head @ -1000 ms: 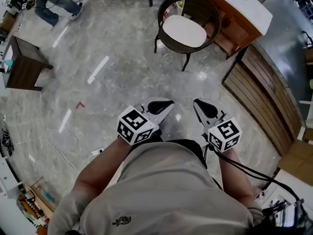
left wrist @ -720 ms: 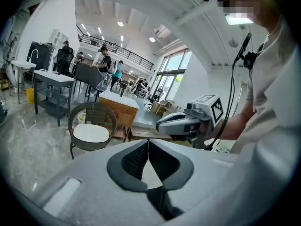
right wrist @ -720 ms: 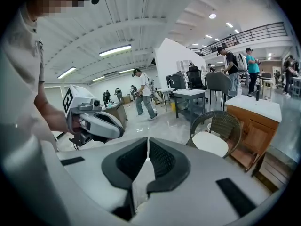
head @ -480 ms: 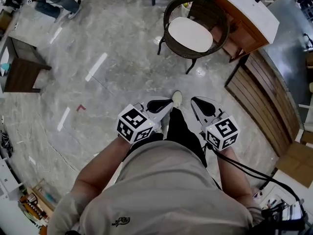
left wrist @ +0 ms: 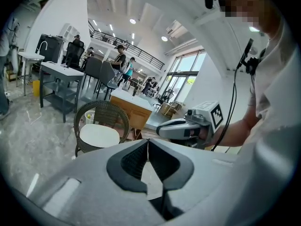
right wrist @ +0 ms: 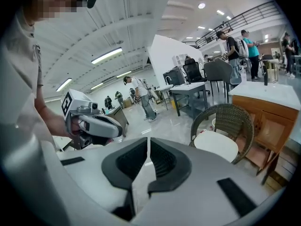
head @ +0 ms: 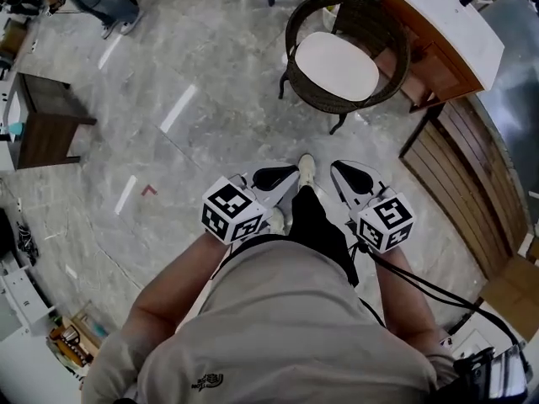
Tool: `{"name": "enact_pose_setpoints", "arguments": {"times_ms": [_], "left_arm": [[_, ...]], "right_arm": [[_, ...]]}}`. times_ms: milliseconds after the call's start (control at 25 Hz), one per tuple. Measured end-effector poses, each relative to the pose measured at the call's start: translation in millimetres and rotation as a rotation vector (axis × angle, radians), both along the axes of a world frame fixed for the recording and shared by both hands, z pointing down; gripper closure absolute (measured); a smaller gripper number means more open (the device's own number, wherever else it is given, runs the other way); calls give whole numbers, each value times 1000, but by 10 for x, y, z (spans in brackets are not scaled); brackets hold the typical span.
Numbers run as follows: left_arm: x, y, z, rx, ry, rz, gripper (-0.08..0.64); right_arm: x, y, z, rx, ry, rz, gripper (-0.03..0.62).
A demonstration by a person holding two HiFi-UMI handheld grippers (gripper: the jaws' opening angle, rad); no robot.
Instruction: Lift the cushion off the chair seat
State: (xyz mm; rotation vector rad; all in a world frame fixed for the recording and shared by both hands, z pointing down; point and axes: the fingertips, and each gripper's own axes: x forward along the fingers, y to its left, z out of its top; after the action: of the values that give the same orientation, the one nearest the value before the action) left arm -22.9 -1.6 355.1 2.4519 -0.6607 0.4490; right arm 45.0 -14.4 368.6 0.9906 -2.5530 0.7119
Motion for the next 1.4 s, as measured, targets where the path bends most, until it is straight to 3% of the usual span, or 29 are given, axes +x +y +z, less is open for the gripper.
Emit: {"name": "enact_pose_setpoints", "arguments": {"times_ms": [240, 560, 720, 880, 1080, 1400], "left_arm": [[359, -826, 254, -33, -20, -22, 552], [710, -1497, 735, -91, -43, -33, 552], [818, -1703, 1004, -123, -51, -44, 552], [968, -1832, 1247, -142, -53, -28, 552], [1085, -2007, 1497, -152, -44, -3, 552], [1169, -2313, 1835, -143, -33, 11, 552]], "right_arm": [[350, -873, 473, -68, -84, 12, 575], [674, -1737, 1650, -291, -299, 173, 575], [694, -1982, 2345, -445, -464, 231, 540], [802, -2207, 2967, -583, -640, 365, 500], [962, -2538, 3668, -670, -784, 572, 486], [1295, -2815, 4685, -743, -839, 848, 433]]}}
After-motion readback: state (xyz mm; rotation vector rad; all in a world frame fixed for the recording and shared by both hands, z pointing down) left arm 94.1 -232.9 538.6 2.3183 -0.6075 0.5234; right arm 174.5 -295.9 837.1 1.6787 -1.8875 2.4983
